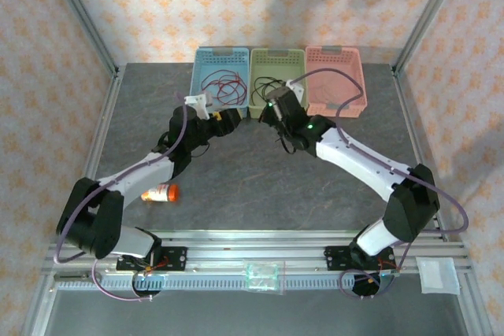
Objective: Untangle the cables
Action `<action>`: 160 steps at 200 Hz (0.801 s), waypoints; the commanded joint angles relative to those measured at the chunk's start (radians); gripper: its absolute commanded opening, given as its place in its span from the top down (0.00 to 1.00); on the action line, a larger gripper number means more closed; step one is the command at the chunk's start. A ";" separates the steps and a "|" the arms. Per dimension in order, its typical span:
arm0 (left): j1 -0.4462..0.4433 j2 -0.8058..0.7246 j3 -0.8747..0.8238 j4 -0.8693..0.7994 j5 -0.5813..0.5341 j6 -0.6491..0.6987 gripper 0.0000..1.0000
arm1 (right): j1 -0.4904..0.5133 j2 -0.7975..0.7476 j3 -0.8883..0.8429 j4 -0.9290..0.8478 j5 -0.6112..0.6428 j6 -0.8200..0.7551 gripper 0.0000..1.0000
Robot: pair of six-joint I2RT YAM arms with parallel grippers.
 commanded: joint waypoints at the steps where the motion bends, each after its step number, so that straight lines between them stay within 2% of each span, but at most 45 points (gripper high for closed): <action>1: -0.004 0.043 0.073 0.043 -0.014 0.020 0.24 | -0.039 0.032 0.084 0.017 -0.001 -0.061 1.00; 21: -0.004 0.102 0.150 0.011 -0.019 0.028 0.23 | -0.070 0.099 0.162 -0.015 0.007 -0.091 1.00; 41: -0.004 0.171 0.238 -0.028 -0.030 0.070 0.16 | -0.101 0.165 0.228 -0.025 0.004 -0.125 1.00; 68: -0.003 0.256 0.334 -0.047 -0.045 0.092 0.12 | -0.146 0.253 0.315 -0.011 -0.017 -0.164 1.00; 96: 0.000 0.341 0.434 -0.067 -0.062 0.098 0.01 | -0.192 0.360 0.416 -0.006 -0.027 -0.202 1.00; 160: 0.020 0.485 0.580 -0.058 -0.087 0.081 0.01 | -0.264 0.613 0.684 -0.052 -0.060 -0.242 1.00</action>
